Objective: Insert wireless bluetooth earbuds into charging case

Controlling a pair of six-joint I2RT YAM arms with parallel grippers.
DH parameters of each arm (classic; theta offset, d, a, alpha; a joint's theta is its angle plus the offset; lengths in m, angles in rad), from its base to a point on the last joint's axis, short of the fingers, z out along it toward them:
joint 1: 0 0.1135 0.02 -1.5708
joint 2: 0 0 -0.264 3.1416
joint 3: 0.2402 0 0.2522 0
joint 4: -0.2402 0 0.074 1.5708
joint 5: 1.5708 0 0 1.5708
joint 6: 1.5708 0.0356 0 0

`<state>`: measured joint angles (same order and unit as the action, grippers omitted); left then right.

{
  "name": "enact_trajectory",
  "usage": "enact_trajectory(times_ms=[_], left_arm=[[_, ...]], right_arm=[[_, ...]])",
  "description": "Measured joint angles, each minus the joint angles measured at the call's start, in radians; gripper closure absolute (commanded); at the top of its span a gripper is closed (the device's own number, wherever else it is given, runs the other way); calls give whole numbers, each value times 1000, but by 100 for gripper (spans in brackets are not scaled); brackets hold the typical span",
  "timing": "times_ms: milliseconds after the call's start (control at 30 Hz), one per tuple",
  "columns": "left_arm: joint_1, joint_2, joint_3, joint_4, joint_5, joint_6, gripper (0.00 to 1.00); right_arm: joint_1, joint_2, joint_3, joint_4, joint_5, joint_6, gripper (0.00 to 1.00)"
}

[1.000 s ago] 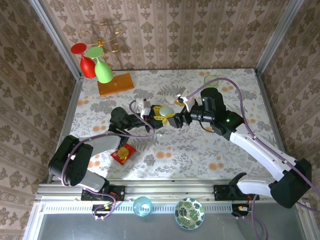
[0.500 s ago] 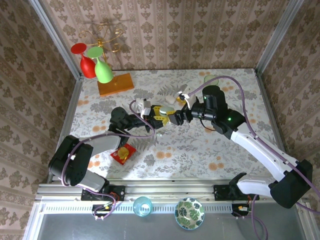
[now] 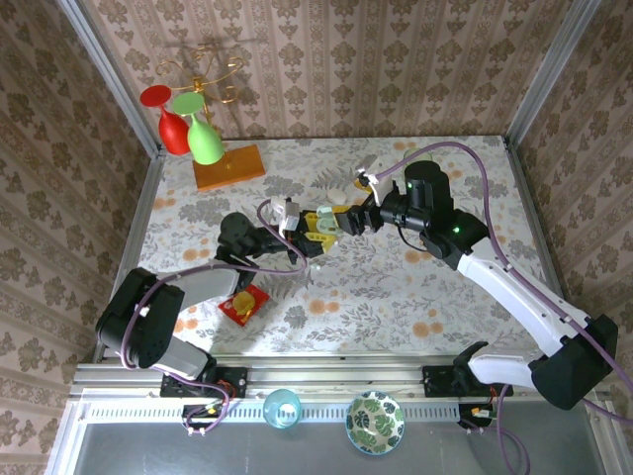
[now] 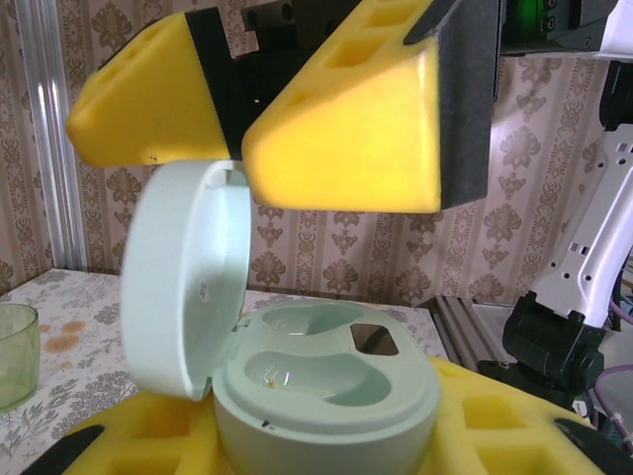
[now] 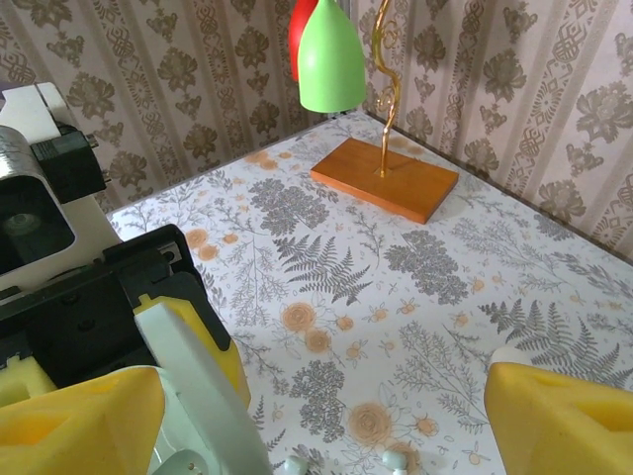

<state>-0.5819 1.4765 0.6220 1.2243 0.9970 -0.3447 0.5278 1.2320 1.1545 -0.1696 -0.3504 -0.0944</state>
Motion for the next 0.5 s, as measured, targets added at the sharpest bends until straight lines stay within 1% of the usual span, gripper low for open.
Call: enact_trajectory(times_ms=[233, 367, 500], left_arm=[[2, 0, 0, 0, 1, 0, 79], [21, -1, 0, 1, -4, 1, 79], [48, -17, -19, 4, -26, 12, 79]], right_arm=[[0, -15, -1, 2, -50, 5, 14], [-2, -92, -46, 37, -85, 42, 13], [-34, -187, -134, 128, -102, 124, 13]])
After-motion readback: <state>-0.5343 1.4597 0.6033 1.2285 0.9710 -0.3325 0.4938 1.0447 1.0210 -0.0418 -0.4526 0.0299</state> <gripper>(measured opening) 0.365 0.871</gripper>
